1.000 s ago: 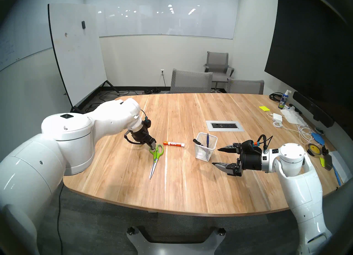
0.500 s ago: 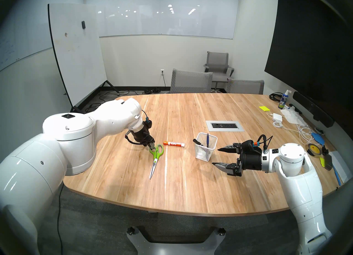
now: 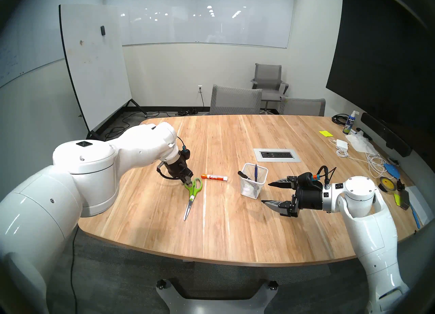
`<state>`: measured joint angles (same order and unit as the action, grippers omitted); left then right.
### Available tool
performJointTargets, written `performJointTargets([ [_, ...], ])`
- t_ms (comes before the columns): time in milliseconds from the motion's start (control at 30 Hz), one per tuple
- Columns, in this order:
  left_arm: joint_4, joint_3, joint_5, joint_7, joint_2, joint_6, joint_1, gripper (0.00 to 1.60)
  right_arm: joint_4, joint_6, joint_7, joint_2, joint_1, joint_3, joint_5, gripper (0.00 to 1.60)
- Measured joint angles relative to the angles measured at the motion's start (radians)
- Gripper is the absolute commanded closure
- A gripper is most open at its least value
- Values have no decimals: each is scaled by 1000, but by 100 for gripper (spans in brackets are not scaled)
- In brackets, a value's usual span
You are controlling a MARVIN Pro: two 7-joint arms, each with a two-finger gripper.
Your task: Place the pen, the marker, and the scissors into the pen holder
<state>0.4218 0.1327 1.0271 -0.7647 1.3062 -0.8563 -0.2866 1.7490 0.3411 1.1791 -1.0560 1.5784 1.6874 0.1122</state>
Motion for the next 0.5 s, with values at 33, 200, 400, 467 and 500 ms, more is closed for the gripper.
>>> performJointTargets([
  [33,3,-1,1,1,-1,-1,0,81,0,0,0,0,0,0,0,0],
  [200,13,-3,4,8,-9,-2,-1,73,0,0,0,0,0,0,0,0],
  [400,22,-4,6,12,-15,-3,-2,127,0,0,0,-1,0,0,0,0],
  [467,24,-4,6,13,-17,-3,-2,160,0,0,0,-1,0,0,-1,0],
  [500,27,-5,7,13,-20,-3,-1,160,0,0,0,-1,0,0,-1,0],
])
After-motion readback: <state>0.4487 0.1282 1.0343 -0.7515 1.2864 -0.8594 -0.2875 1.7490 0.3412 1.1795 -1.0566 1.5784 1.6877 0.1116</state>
